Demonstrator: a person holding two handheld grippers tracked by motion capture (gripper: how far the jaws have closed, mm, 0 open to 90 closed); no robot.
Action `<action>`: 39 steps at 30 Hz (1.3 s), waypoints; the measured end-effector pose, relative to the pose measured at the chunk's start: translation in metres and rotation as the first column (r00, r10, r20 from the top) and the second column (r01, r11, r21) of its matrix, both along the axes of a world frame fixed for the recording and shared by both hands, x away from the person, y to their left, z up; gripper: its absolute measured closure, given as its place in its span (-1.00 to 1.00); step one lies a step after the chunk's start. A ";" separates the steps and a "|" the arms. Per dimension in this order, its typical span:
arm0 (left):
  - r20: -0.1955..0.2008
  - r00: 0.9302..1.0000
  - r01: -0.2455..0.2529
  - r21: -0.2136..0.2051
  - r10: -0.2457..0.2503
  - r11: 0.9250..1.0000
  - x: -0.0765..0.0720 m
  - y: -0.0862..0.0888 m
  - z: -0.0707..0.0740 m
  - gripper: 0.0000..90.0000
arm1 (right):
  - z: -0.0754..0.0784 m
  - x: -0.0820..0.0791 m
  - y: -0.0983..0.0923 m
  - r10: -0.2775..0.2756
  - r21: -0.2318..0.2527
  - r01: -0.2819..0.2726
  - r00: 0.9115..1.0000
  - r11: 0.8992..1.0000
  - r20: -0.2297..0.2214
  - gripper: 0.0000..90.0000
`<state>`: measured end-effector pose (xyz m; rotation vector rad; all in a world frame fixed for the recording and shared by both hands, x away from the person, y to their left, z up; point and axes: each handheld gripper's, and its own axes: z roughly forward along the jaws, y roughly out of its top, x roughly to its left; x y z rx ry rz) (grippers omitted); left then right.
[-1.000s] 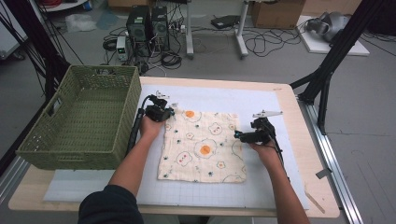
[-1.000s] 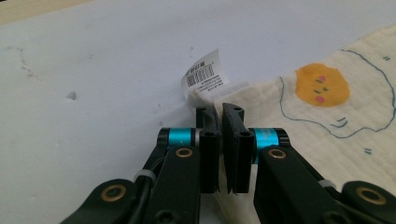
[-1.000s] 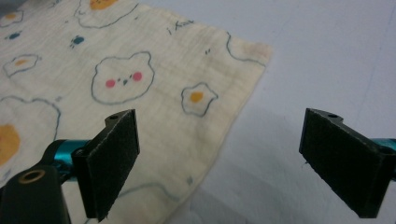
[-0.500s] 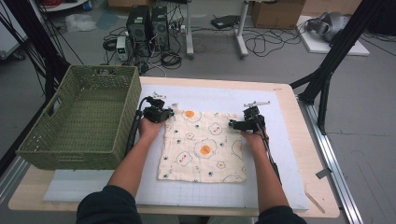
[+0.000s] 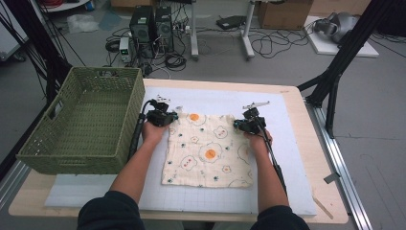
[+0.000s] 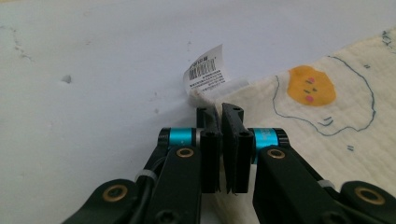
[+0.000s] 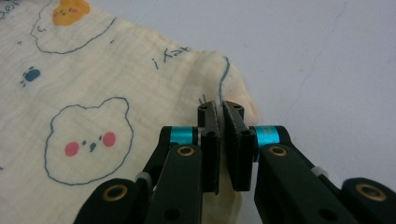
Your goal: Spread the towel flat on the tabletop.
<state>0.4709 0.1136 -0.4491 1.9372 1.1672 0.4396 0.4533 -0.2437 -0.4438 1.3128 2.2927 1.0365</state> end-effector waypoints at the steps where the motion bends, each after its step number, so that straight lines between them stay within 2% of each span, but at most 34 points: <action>1: 0.006 1.000 -0.001 -0.005 0.001 1.000 0.000 0.001 0.001 0.90 | 0.001 -0.001 0.001 0.007 -0.018 -0.007 1.000 1.000 0.009 0.91; 5: 0.042 0.999 -0.017 -0.044 0.019 0.999 -0.002 0.006 0.009 0.90 | 0.007 -0.004 0.005 0.020 -0.047 -0.016 0.996 0.999 0.085 0.91; 7: 0.063 0.997 -0.036 -0.084 0.042 0.996 -0.003 0.009 0.014 0.90 | 0.011 -0.006 0.005 0.013 -0.028 -0.010 0.993 1.000 0.115 0.91; 10: 0.083 0.996 -0.034 -0.117 0.044 0.993 -0.005 0.012 0.020 0.90 | 0.013 -0.007 0.001 0.002 0.017 -0.004 0.993 1.000 0.114 0.90; 13: 0.101 0.994 -0.020 -0.133 0.034 0.991 -0.009 0.011 0.027 0.90 | 0.014 -0.011 -0.002 0.007 0.028 -0.011 0.993 1.000 0.121 0.90; 15: 0.112 0.994 -0.002 -0.136 0.017 0.991 -0.012 0.010 0.031 0.90 | 0.014 -0.014 -0.003 0.012 0.027 -0.016 0.992 1.000 0.124 0.90; 17: 0.135 0.991 0.023 -0.119 -0.007 0.993 -0.017 0.006 0.036 0.89 | 0.014 -0.020 -0.008 0.007 0.050 -0.014 0.992 0.999 0.129 0.90; 19: 0.165 0.986 0.023 -0.134 -0.001 0.991 -0.025 0.004 0.039 0.89 | 0.013 -0.024 -0.011 0.000 0.061 -0.007 0.992 0.998 0.126 0.90; 22: 0.173 0.985 0.033 -0.149 -0.007 0.988 -0.034 0.005 0.040 0.90 | 0.015 -0.033 -0.017 -0.003 0.073 -0.007 0.991 0.997 0.136 0.90; 24: 0.158 0.987 0.048 -0.142 -0.025 0.989 -0.038 0.005 0.041 0.90 | 0.018 -0.039 -0.019 0.000 0.072 -0.011 0.989 0.997 0.147 0.90; 26: 0.190 0.982 0.047 -0.154 -0.018 0.987 -0.045 0.005 0.043 0.90 | 0.021 -0.044 -0.021 0.011 0.068 -0.021 0.988 0.997 0.154 0.90; 32: 0.189 0.981 0.072 -0.178 -0.038 0.981 -0.058 0.009 0.048 0.90 | 0.034 -0.056 -0.020 0.024 0.065 -0.037 0.984 0.997 0.179 0.90; 39: 0.187 0.980 0.106 -0.177 -0.073 0.978 -0.072 0.015 0.048 0.89 | 0.040 -0.064 -0.014 0.059 0.046 -0.068 0.980 0.997 0.188 0.89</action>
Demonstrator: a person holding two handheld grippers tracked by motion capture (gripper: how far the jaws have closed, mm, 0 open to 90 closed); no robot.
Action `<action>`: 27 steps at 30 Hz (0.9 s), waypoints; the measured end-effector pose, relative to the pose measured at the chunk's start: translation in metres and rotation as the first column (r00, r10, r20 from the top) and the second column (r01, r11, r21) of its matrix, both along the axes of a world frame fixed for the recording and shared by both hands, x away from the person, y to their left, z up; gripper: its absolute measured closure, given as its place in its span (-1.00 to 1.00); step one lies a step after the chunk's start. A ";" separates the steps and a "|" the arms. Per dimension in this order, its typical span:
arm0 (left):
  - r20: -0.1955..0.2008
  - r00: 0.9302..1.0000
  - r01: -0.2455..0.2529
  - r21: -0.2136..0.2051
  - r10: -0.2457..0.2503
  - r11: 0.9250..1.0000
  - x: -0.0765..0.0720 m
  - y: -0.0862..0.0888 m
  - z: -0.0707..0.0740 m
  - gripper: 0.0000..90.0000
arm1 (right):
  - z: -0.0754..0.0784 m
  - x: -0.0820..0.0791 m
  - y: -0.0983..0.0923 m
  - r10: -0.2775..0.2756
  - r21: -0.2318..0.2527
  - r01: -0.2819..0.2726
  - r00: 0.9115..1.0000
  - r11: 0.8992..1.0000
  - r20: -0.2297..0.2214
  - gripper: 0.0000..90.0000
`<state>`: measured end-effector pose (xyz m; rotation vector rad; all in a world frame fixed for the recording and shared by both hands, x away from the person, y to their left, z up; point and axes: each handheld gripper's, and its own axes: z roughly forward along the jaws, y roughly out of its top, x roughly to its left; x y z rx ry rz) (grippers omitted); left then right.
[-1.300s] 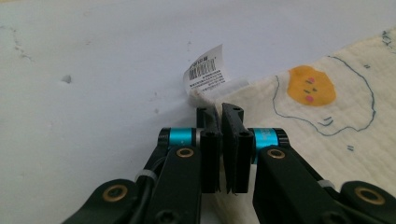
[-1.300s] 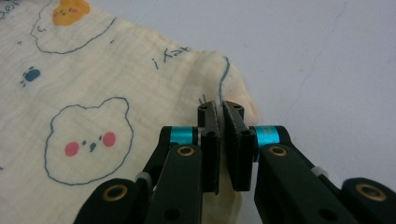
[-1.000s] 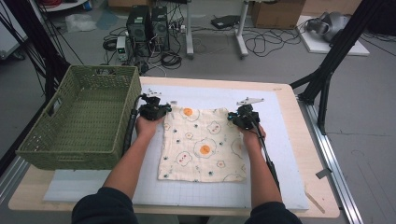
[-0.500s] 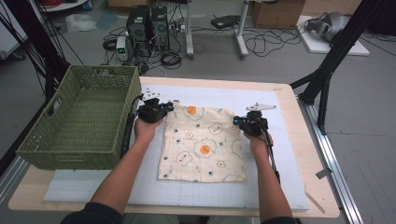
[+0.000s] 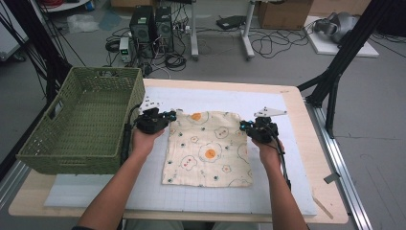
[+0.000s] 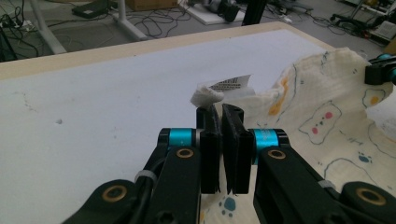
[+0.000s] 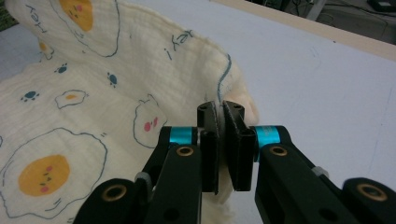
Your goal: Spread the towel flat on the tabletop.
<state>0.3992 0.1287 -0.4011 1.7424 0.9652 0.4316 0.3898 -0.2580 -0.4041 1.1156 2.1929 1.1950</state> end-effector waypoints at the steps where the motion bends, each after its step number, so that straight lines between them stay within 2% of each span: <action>1: -0.001 1.000 0.003 -0.002 -0.003 1.000 -0.001 0.001 -0.001 0.89 | 0.000 -0.001 0.001 0.005 -0.007 -0.005 1.000 1.000 0.007 0.89; 7: -0.015 1.000 0.024 -0.007 -0.024 1.000 -0.010 0.004 -0.005 0.89 | 0.004 -0.007 0.002 0.026 -0.017 -0.026 1.000 1.000 0.006 0.88; 9: -0.016 0.999 0.032 -0.009 -0.032 0.999 -0.014 0.005 -0.006 0.89 | 0.005 -0.010 0.001 0.035 -0.018 -0.035 0.999 0.999 0.023 0.88; 10: -0.016 0.999 0.038 -0.007 -0.038 0.999 -0.016 0.005 -0.006 0.89 | 0.005 -0.013 0.000 0.034 -0.022 -0.033 0.998 0.999 0.046 0.88; 12: -0.018 0.999 0.048 0.006 -0.048 0.999 -0.022 0.005 -0.007 0.89 | 0.002 -0.019 -0.003 0.035 -0.016 -0.034 0.999 0.999 0.039 0.88; 13: -0.016 0.998 0.054 0.017 -0.053 0.998 -0.026 0.004 -0.007 0.89 | 0.000 -0.021 -0.005 0.037 -0.011 -0.036 0.998 0.999 0.041 0.88; 14: 0.003 0.999 0.049 0.011 -0.049 0.999 -0.030 0.003 -0.008 0.89 | -0.002 -0.024 -0.007 0.035 0.005 -0.035 0.999 0.999 0.033 0.88; 20: 0.013 0.997 0.071 0.008 -0.071 0.997 -0.048 0.003 -0.014 0.89 | -0.011 -0.038 -0.015 0.036 0.031 -0.038 0.999 0.999 0.037 0.88; 27: 0.020 0.996 0.089 -0.002 -0.089 0.996 -0.066 0.006 -0.018 0.89 | -0.016 -0.058 -0.016 0.056 0.027 -0.057 0.998 0.998 0.040 0.87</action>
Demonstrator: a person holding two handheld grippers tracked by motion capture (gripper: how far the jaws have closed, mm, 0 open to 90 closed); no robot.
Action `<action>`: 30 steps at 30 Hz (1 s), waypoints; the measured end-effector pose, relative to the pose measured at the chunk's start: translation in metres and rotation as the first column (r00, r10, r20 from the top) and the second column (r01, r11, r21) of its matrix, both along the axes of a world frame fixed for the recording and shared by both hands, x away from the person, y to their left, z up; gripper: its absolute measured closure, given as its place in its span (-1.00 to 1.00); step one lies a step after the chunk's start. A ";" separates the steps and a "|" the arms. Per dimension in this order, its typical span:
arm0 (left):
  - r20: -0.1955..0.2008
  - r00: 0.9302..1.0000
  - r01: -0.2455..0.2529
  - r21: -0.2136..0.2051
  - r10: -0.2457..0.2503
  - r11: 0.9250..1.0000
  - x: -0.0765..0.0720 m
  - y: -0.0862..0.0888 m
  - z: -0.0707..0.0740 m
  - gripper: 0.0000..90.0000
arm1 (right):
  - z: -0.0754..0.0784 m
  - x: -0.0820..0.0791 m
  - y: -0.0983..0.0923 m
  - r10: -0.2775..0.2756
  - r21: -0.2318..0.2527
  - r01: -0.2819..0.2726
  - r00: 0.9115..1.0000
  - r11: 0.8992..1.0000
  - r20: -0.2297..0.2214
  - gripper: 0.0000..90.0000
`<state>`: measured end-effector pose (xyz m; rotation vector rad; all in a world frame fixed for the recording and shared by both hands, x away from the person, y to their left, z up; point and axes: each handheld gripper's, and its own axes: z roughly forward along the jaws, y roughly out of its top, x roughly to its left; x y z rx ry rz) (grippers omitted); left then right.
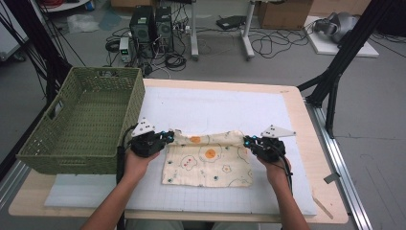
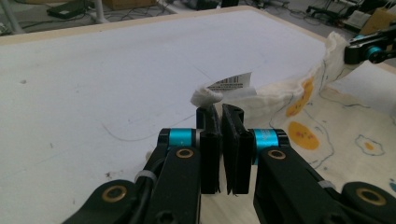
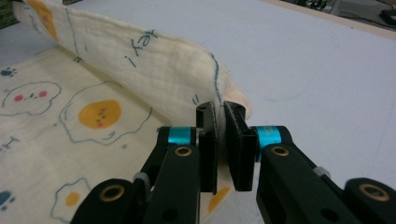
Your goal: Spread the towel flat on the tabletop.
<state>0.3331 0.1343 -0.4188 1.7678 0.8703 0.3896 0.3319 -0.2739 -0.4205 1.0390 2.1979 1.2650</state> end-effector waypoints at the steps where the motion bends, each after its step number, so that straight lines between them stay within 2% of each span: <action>1: 0.002 1.000 0.005 -0.001 -0.005 1.000 -0.003 0.000 -0.001 0.89 | -0.001 -0.003 0.000 0.006 -0.003 -0.006 1.000 1.000 0.005 0.87; 4: 0.010 1.000 0.021 0.015 -0.022 1.000 -0.011 0.000 -0.004 0.89 | -0.004 -0.012 -0.002 0.013 -0.006 -0.013 1.000 1.000 0.005 0.87; 9: 0.007 0.999 0.033 0.017 -0.033 0.999 -0.021 0.003 -0.007 0.89 | -0.009 -0.024 -0.005 0.020 -0.011 -0.020 1.000 1.000 -0.001 0.87; 15: 0.018 0.999 0.047 0.013 -0.047 0.999 -0.036 0.004 -0.011 0.89 | -0.014 -0.038 -0.008 0.043 -0.008 -0.043 0.999 0.999 0.016 0.85; 18: 0.021 0.998 0.060 0.022 -0.060 0.998 -0.042 0.004 -0.011 0.89 | -0.017 -0.044 -0.009 0.055 -0.020 -0.055 0.998 0.998 0.004 0.86; 20: 0.019 0.998 0.066 0.028 -0.067 0.997 -0.045 0.005 -0.013 0.89 | -0.018 -0.048 -0.008 0.065 -0.031 -0.065 0.998 0.997 0.007 0.85; 23: 0.009 0.997 0.075 0.039 -0.075 0.996 -0.050 0.006 -0.016 0.88 | -0.016 -0.053 -0.007 0.092 -0.072 -0.091 0.996 0.993 0.014 0.80; 26: 0.001 0.997 0.076 0.030 -0.076 0.997 -0.053 0.007 -0.016 0.86 | -0.015 -0.058 -0.009 0.102 -0.080 -0.100 0.995 0.992 0.018 0.77; 29: -0.013 0.998 0.061 0.021 -0.061 0.998 -0.056 0.010 -0.016 0.76 | -0.015 -0.060 -0.011 0.105 -0.078 -0.103 0.994 0.992 0.018 0.71; 30: -0.022 0.998 0.052 0.008 -0.052 0.999 -0.056 0.012 -0.016 0.68 | -0.015 -0.061 -0.012 0.107 -0.081 -0.105 0.994 0.991 0.022 0.68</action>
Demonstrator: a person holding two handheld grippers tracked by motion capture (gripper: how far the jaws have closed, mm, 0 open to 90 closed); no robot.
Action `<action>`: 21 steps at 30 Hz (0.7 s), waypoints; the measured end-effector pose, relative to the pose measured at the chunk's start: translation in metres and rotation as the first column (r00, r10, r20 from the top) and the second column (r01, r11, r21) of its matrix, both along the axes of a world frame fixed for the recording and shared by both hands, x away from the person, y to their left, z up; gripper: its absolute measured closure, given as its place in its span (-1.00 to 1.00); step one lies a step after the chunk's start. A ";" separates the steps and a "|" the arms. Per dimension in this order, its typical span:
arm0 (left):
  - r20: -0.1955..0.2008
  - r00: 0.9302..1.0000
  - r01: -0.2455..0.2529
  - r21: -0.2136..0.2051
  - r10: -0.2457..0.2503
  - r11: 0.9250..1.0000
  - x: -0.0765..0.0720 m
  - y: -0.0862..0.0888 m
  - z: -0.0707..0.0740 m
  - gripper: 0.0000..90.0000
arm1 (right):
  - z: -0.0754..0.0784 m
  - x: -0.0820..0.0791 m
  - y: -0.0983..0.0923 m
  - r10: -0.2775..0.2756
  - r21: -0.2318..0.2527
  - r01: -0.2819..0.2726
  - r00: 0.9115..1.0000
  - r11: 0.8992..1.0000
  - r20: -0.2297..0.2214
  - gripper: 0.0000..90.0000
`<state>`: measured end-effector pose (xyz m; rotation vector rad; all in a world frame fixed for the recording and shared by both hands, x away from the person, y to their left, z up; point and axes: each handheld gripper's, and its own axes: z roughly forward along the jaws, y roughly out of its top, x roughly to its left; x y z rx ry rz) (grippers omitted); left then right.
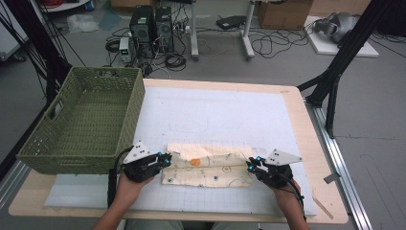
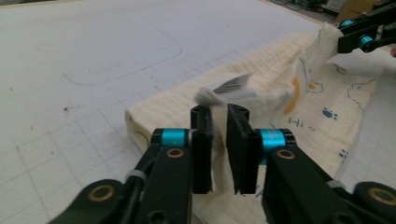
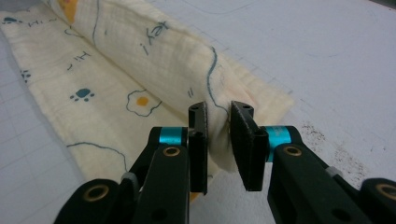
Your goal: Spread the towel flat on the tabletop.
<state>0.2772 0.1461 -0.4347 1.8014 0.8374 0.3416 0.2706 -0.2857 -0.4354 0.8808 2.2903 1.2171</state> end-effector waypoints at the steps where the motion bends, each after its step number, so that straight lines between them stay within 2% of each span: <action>1: -0.005 1.000 -0.009 -0.009 0.009 1.000 0.000 0.002 0.001 0.61 | 0.000 -0.001 0.000 0.000 -0.005 0.000 1.000 1.000 0.002 0.64; 5: -0.007 0.999 -0.051 -0.035 0.051 0.998 0.001 0.010 0.004 0.43 | 0.007 -0.007 -0.001 0.065 -0.047 -0.064 0.998 0.997 0.013 0.42; 7: -0.010 0.998 -0.067 -0.049 0.066 0.997 0.002 0.013 0.004 0.40 | 0.014 -0.011 -0.006 0.081 -0.040 -0.080 0.996 0.996 0.022 0.33; 8: -0.014 0.997 -0.072 -0.053 0.071 0.996 0.002 0.014 0.004 0.39 | 0.016 -0.013 -0.010 0.081 -0.034 -0.080 0.996 0.996 0.029 0.33; 11: -0.031 0.997 -0.074 -0.052 0.072 0.996 0.004 0.014 0.002 0.36 | 0.017 -0.016 -0.021 0.036 -0.014 -0.035 0.999 0.999 0.030 0.32; 13: -0.055 0.996 -0.067 -0.047 0.064 0.997 0.005 0.011 0.001 0.34 | 0.014 -0.015 -0.025 0.006 0.002 -0.006 1.000 1.000 0.010 0.33; 15: -0.077 0.996 -0.051 -0.027 0.049 0.998 0.006 0.006 -0.001 0.28 | 0.011 -0.013 -0.024 0.001 0.018 -0.001 1.000 1.000 -0.010 0.37; 17: -0.086 0.995 -0.044 -0.002 0.043 0.999 0.007 0.002 -0.004 0.27 | 0.009 -0.012 -0.019 0.028 0.020 -0.027 0.999 0.999 -0.029 0.40; 20: -0.121 0.992 -0.042 0.037 0.046 0.998 0.011 -0.003 -0.011 0.20 | 0.004 -0.011 -0.010 0.068 0.003 -0.068 0.996 0.998 -0.055 0.39; 21: -0.125 0.991 -0.043 0.064 0.051 0.997 0.012 -0.006 -0.013 0.16 | 0.002 -0.011 -0.007 0.075 0.001 -0.075 0.995 0.997 -0.068 0.38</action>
